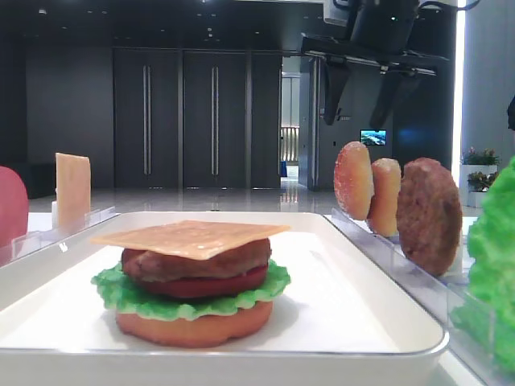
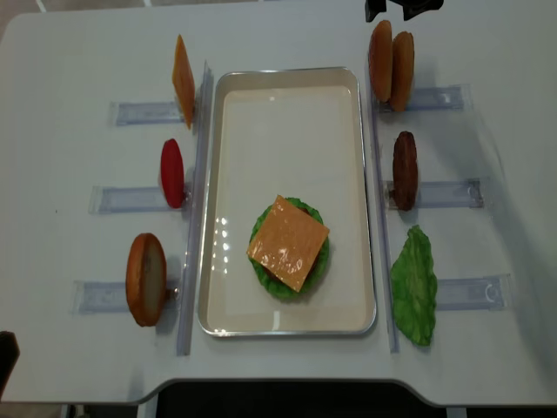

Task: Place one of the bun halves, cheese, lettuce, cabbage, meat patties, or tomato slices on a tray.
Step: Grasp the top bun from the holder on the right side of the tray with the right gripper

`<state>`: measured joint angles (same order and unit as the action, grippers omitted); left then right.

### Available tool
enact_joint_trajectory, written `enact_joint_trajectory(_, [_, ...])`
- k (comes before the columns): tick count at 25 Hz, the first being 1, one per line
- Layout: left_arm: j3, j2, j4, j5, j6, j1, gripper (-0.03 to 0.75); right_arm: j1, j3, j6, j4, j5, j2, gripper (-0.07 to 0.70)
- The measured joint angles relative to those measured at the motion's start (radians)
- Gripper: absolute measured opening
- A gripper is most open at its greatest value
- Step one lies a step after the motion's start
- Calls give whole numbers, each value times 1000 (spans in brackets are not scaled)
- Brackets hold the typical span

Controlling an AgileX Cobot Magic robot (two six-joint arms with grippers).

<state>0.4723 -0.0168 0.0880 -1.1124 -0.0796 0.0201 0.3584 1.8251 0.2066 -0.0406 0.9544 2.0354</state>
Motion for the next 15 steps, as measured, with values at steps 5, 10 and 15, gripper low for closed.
enact_joint_trajectory(5, [0,0,0,0,0,0,-7,0,0,1,-1,-2,27,425])
enact_joint_trajectory(10, [0,0,0,0,0,0,-7,0,0,3,-1,-2,46,426])
enact_joint_trajectory(15, [0,0,0,0,0,0,-7,0,0,3,-1,-12,46,426])
